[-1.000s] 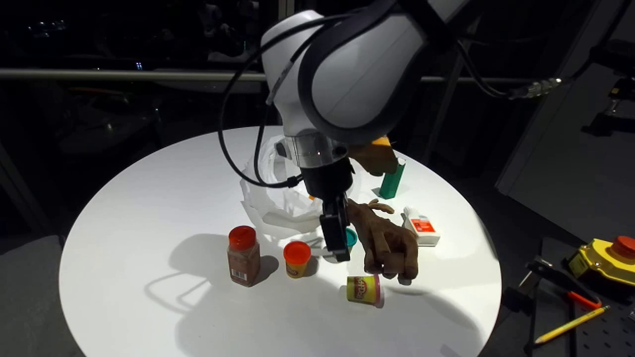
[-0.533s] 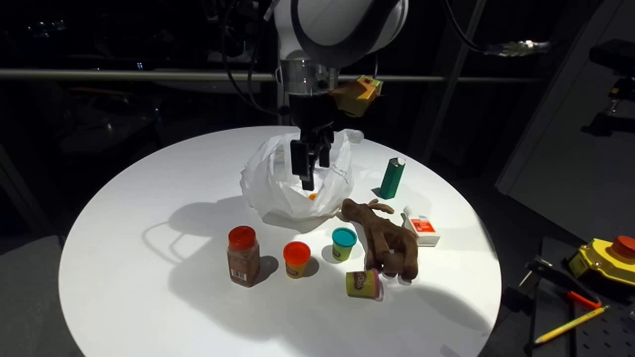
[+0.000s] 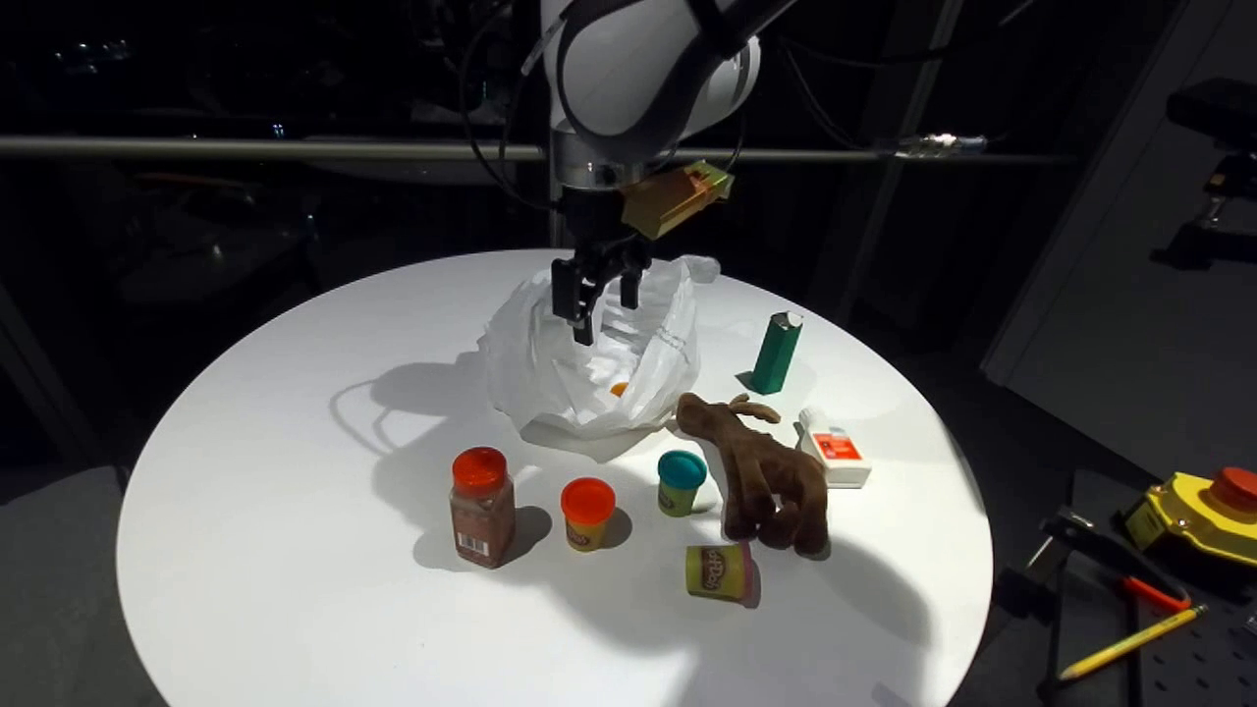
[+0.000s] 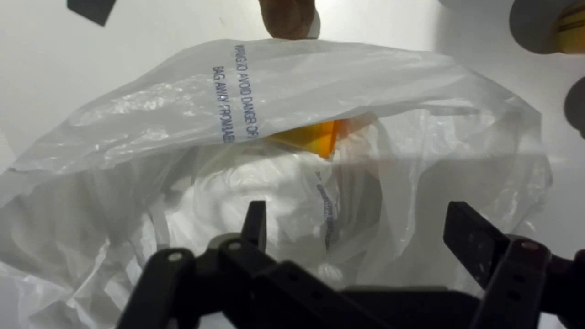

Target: Take everything out of the plastic bag

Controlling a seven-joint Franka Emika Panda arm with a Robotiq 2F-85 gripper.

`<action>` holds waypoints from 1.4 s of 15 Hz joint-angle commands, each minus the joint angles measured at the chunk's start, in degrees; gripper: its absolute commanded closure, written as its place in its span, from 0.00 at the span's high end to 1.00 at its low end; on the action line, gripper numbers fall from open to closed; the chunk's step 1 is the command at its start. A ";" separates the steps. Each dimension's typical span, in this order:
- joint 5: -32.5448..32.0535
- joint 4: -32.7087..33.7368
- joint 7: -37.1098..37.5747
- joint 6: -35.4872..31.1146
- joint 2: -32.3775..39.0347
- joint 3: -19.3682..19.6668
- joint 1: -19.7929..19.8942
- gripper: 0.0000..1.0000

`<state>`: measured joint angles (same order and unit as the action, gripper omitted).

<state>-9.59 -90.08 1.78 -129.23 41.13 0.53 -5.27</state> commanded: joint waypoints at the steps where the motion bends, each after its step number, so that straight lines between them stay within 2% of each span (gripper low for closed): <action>1: -0.53 6.92 2.12 0.30 5.57 2.45 0.27 1.00; 7: -0.18 11.45 2.43 0.92 10.25 4.38 1.60 1.00; 16: -0.28 10.13 1.13 0.71 12.96 4.13 2.13 1.00; 21: 0.11 7.43 0.27 -1.18 11.06 3.18 2.38 1.00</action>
<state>-9.73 -81.35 3.16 -129.37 53.89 4.38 -3.26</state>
